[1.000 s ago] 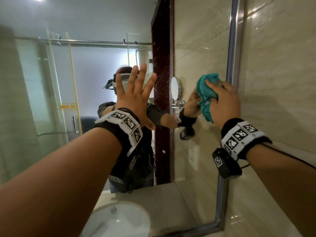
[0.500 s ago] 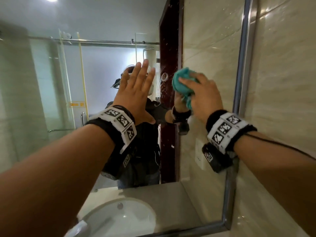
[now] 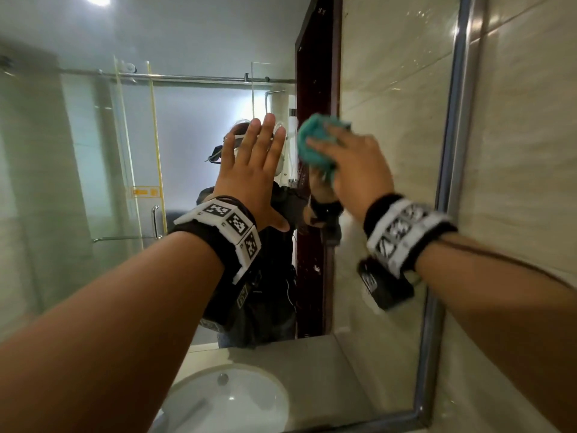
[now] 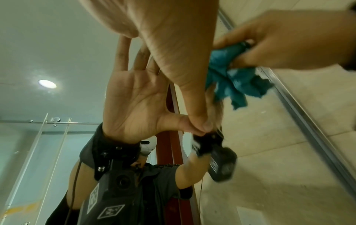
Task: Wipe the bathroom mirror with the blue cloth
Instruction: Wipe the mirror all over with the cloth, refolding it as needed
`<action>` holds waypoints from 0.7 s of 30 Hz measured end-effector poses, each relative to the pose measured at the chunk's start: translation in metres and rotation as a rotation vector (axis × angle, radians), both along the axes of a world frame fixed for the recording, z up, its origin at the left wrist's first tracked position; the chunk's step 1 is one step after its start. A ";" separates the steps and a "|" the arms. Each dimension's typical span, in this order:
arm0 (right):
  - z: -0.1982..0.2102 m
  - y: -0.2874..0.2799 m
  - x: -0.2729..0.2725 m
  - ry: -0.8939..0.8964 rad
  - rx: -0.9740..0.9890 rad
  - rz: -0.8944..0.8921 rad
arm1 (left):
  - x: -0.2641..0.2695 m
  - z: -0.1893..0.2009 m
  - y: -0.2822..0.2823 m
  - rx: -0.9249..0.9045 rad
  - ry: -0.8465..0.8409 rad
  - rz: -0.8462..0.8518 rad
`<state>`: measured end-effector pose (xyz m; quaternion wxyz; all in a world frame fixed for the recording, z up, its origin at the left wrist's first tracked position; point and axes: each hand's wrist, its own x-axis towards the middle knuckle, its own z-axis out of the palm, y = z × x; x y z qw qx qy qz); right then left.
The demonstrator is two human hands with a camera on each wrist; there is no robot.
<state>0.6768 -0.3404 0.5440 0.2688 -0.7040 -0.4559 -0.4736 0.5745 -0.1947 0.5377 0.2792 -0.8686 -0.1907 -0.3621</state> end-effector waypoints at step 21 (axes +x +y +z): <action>0.033 -0.008 0.020 0.171 0.201 -0.021 | 0.004 -0.001 0.000 -0.010 -0.009 0.027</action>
